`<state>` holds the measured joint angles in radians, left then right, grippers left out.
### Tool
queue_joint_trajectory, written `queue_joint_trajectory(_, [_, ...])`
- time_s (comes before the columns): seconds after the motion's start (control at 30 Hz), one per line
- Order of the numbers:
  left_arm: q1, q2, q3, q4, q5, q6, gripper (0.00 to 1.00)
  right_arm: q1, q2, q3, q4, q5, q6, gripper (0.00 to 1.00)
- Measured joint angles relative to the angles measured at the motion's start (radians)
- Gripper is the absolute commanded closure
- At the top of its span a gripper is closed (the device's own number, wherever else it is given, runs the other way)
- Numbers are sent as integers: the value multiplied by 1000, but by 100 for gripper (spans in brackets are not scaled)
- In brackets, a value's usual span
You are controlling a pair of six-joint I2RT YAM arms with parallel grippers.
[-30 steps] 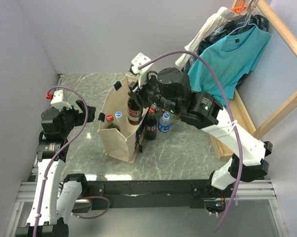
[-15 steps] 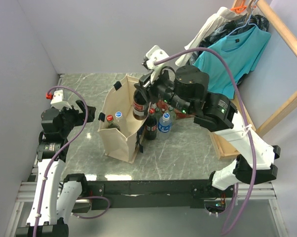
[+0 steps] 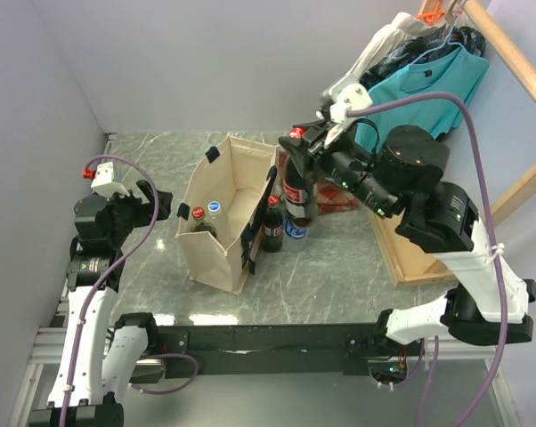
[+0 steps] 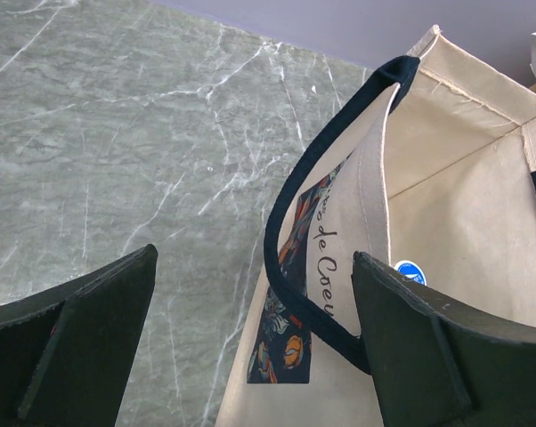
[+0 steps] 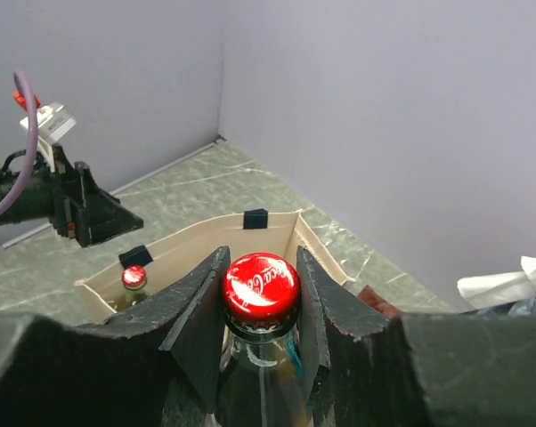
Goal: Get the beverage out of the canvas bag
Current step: Place the drink at the center of the board.
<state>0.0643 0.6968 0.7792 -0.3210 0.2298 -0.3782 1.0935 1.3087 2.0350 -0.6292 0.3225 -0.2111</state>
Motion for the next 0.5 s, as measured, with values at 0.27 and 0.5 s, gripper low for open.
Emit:
queue_joint_trajectory(0.27, [0, 1, 0, 0, 0, 0, 4, 2, -92, -124, 27, 64, -3, 100])
queue_joint_trajectory(0.5, [0, 2, 0, 0, 0, 0, 4, 2, -148, -248, 71, 155, -2, 100])
